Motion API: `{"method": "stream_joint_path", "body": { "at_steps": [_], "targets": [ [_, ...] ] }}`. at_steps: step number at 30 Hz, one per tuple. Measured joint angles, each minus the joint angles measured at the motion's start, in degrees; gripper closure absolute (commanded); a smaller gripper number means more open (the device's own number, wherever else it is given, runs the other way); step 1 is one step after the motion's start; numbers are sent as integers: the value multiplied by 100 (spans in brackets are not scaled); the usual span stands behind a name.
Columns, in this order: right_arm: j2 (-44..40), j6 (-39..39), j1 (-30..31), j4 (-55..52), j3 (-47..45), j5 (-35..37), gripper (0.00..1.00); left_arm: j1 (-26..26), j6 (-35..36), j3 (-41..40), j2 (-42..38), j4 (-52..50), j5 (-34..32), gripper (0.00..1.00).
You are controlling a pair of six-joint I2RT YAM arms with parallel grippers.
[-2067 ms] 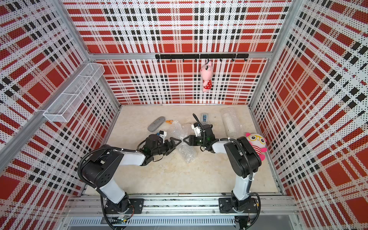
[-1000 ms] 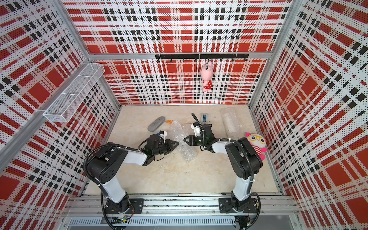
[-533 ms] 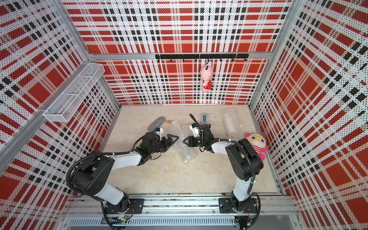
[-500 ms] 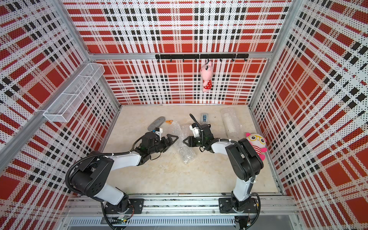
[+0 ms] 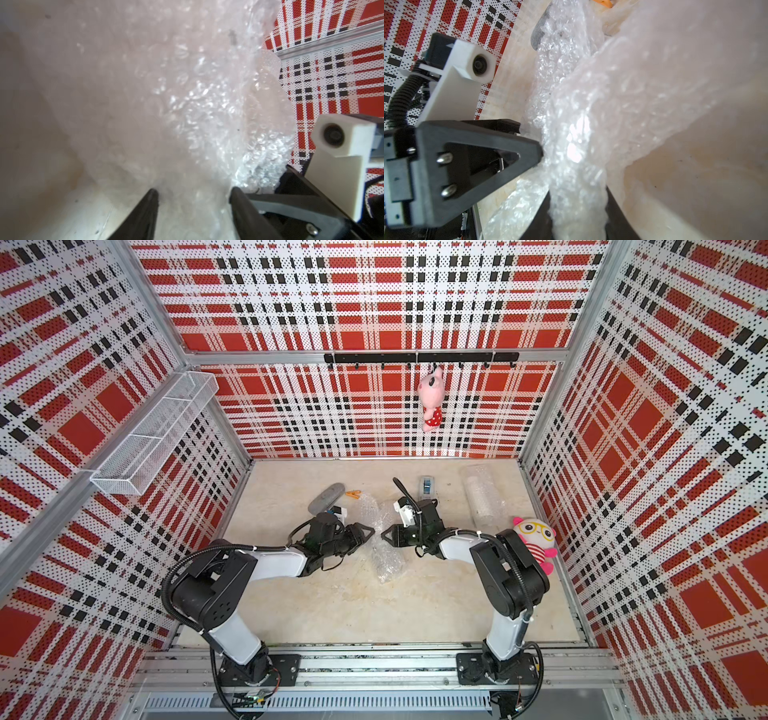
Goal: Wrap vases in bubble wrap
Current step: Stick the tape on the bubble wrap.
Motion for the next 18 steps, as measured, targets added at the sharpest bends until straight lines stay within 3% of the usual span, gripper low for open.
{"method": "stream_joint_path", "body": {
  "at_steps": [4, 10, 18],
  "targets": [
    [0, -39, 2, -105, 61, 37, 68, 37, -20, -42, -55, 55, -59, 80],
    [2, -20, 2, -151, 101, 37, 66, 15, -59, -46, -81, 114, -66, 95],
    [2, -15, 74, -723, 326, 9, 10, -122, -122, -44, -125, 151, -107, 97]
  ]
}}
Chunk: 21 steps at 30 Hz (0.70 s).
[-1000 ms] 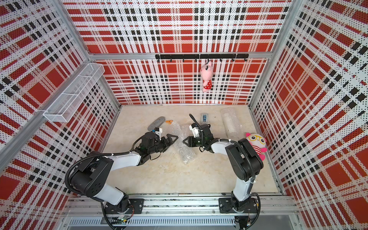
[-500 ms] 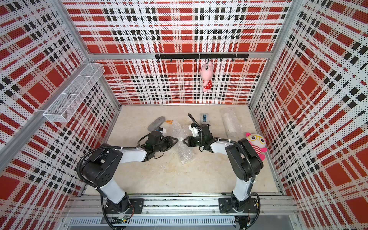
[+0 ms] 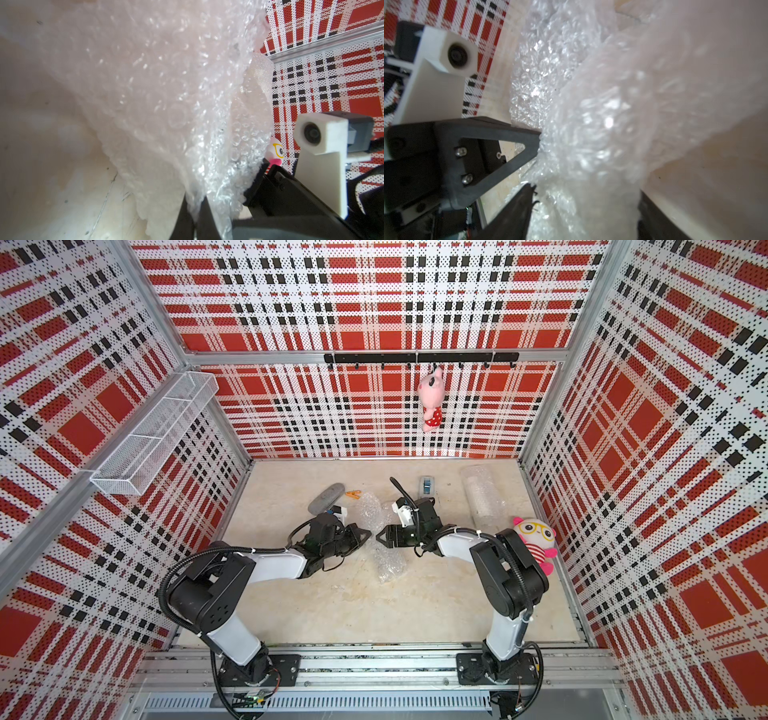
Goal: Wrap vases in bubble wrap
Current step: Stick the tape on the bubble wrap.
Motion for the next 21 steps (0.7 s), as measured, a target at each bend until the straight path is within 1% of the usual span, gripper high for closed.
{"method": "stream_joint_path", "body": {
  "at_steps": [3, 8, 10, 11, 13, 15, 16, 17, 18, 19, 21],
  "targets": [
    [0, -55, 42, -262, 173, 17, 1, -50, -31, 0, -61, 0, -2, 97],
    [94, -72, 94, -350, 297, 28, 0, -85, -61, 0, -72, 0, 2, 98],
    [201, -24, 96, -315, 295, 24, 7, -83, -70, 0, -72, -28, -20, 98],
    [278, 0, 94, -269, 293, 24, 13, -81, -74, 0, -72, -61, -50, 98],
    [439, 24, 96, -170, 293, 33, 28, -79, -81, 0, -72, -81, -57, 97],
    [592, 118, 63, 31, 293, -66, 40, -68, -85, -2, -81, -83, -105, 95],
    [629, 142, 46, 155, 299, -111, 44, -55, -87, 0, -83, -72, -129, 87],
    [662, 170, 31, 299, 299, -157, 47, -35, -87, 0, -92, -48, -142, 72],
    [662, 205, -11, 538, 291, -214, 48, -13, -122, -2, -129, -9, -140, 49],
    [640, 190, -48, 686, 334, -173, 48, 11, -90, -2, -192, 17, -127, 33],
    [743, 221, -26, 916, 280, -203, 49, 55, -98, -4, -297, 44, -52, 14]
  ]
}}
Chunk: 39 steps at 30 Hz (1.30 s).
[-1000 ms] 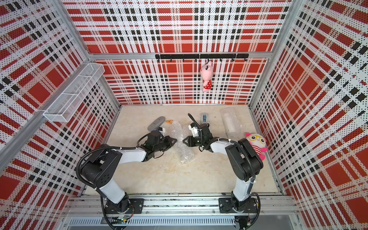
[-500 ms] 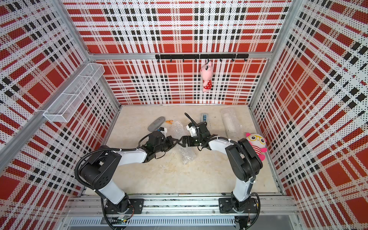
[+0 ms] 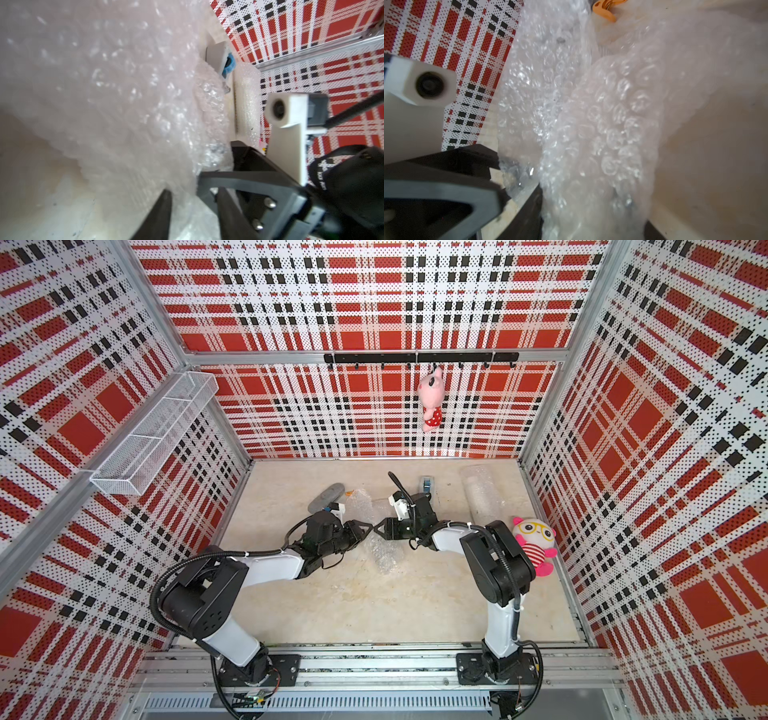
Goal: Wrap vases in bubble wrap
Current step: Stick the tape on the bubble wrap.
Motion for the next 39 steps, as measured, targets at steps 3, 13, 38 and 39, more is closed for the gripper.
{"method": "stream_joint_path", "body": {
  "at_steps": [3, 13, 38, 39],
  "targets": [
    [11, 11, 44, 190, -48, -9, 49, 109, -7, -66, -164, 44, 133, 6],
    [9, 9, 59, 192, -31, -31, 49, 413, 79, -468, -367, -4, 380, 41],
    [-820, -549, 160, -1716, 170, 634, 0, 264, 1279, 892, -256, -2509, -1036, 2],
    [-973, -627, 142, -1880, 219, 713, 0, 245, 1491, 1172, -260, -2924, -1305, 2]
  ]
}}
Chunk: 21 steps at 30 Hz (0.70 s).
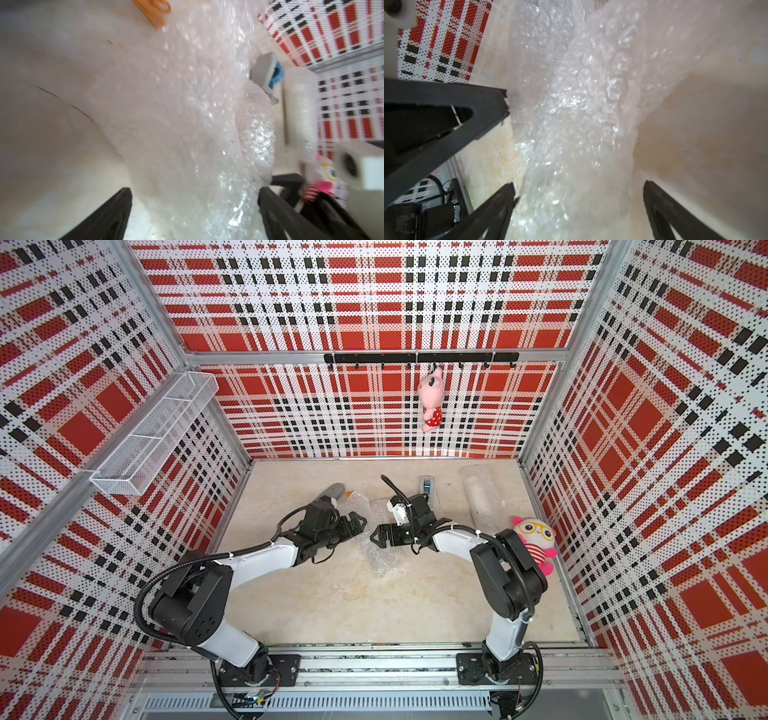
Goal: Wrap vases in bubble wrap
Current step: Stick the tape on the bubble wrap, then reset both arms
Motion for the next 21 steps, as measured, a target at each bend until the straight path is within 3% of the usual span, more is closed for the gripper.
{"method": "stream_joint_path", "body": {
  "at_steps": [3, 7, 9, 10, 11, 12, 17, 19, 21],
  "targets": [
    [-503, -229, -111, -409, 136, 251, 0, -164, 459, 741, 0, -999, -1158, 2],
    [-1257, -505, -439, -800, 173, 649, 0, -787, 907, 1366, -35, -1794, -3379, 1],
    [-1611, -597, -684, -870, 153, 898, 0, -1023, 1056, 1377, -120, -1906, -4266, 14],
    [-1812, -636, -852, -848, 98, 1084, 0, -1078, 1187, 1344, -177, -1904, -4649, 32],
    [-1978, -649, -997, -813, 17, 1327, 0, -1054, 1300, 1290, -229, -1840, -4881, 42],
    [-2175, -647, -1187, -750, -127, 1598, 0, -957, 1421, 1209, -295, -1762, -5062, 43],
    [-2782, -492, -2170, -151, -1327, 3377, 0, 24, 1858, 560, -531, -1069, -5469, 42],
    [-2817, -514, -2531, 380, -1976, 3869, 0, 374, 2153, 7, -647, -435, -5547, 44],
    [-2785, -662, -2739, 1102, -2697, 4227, 0, 581, 2601, -837, -791, 546, -5506, 38]
  ]
}}
